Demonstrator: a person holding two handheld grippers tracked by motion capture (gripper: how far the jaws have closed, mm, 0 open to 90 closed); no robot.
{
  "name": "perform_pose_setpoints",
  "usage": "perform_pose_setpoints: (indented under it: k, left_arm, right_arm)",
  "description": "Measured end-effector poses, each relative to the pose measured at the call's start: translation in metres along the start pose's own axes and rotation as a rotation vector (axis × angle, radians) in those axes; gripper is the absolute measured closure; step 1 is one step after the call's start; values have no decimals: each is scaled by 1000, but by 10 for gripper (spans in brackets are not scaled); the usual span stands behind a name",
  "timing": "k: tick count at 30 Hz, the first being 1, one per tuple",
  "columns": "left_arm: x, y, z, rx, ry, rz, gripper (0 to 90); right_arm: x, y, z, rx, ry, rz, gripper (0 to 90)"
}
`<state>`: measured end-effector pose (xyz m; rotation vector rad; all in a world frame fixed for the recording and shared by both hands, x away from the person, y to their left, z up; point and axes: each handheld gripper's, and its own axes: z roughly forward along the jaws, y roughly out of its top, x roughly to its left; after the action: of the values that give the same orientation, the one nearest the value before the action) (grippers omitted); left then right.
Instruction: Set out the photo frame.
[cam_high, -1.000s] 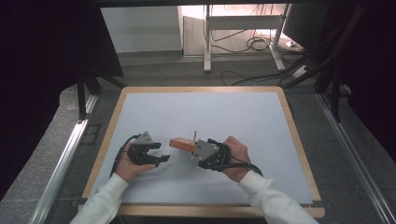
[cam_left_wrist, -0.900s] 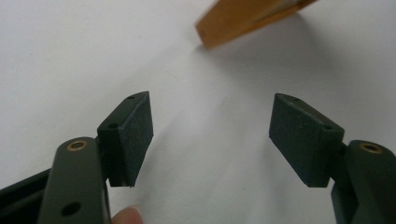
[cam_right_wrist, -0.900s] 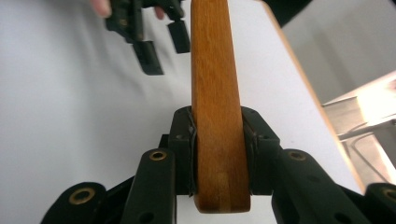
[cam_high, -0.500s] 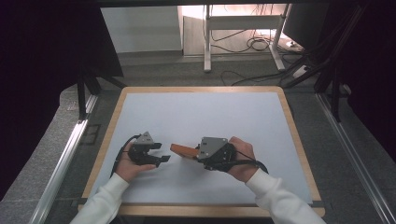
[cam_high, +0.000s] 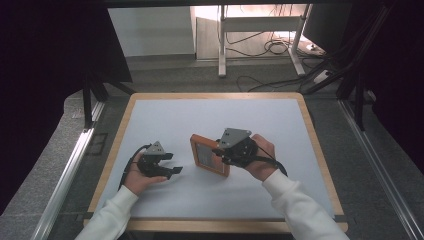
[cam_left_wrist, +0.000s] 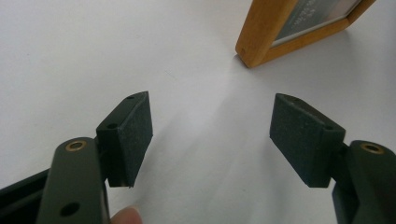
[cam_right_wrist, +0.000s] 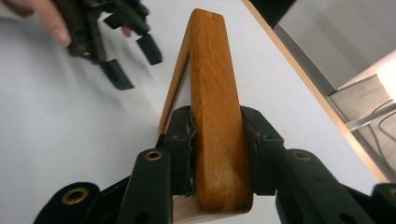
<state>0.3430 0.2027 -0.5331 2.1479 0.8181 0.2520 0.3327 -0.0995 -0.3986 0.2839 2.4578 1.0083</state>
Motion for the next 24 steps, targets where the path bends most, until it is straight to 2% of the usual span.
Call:
perform_pose_setpoints:
  k: [8, 13, 24]
  left_arm:
    - [-1, 1, 1, 3, -1, 6, 293]
    - [-3, 1, 2, 6, -3, 15, 291]
    - [-1, 1, 2, 6, -1, 13, 290]
  right_arm:
    - [-16, -5, 8, 0, -36, 47, 598]
    - [-28, -9, 14, 1, -44, 94, 564]
    - [-43, -18, 24, 20, -67, 152, 497]
